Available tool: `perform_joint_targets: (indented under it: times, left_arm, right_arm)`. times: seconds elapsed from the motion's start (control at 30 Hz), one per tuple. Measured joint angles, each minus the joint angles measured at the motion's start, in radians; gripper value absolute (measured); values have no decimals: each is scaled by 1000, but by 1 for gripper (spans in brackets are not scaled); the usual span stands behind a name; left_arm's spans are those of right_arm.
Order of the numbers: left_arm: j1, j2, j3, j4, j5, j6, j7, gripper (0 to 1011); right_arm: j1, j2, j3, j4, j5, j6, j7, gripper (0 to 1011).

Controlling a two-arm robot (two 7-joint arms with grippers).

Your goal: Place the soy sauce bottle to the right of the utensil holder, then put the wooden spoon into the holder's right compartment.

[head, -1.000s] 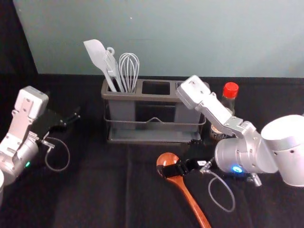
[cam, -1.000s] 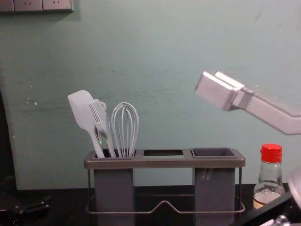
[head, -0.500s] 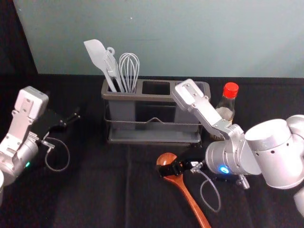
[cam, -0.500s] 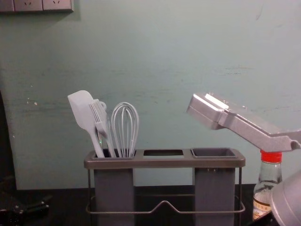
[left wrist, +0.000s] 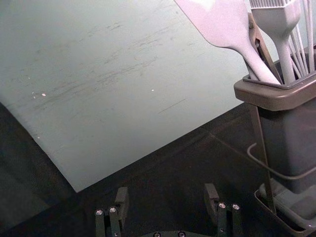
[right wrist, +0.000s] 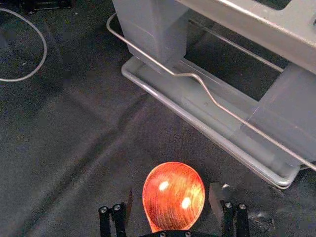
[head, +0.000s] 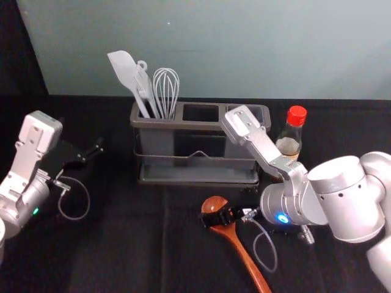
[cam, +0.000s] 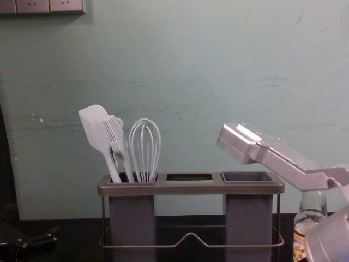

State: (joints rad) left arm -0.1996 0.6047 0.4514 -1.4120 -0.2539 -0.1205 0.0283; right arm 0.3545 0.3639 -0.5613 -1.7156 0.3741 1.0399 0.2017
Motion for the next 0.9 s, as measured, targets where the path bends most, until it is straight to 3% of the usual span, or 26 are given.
perform_joint_targets:
  times: [0.9]
  left_arm:
    - [0, 0, 0, 0, 0, 0, 0, 1005]
  right_arm:
    - [7, -47, -11, 67, -80, -17, 20, 1000]
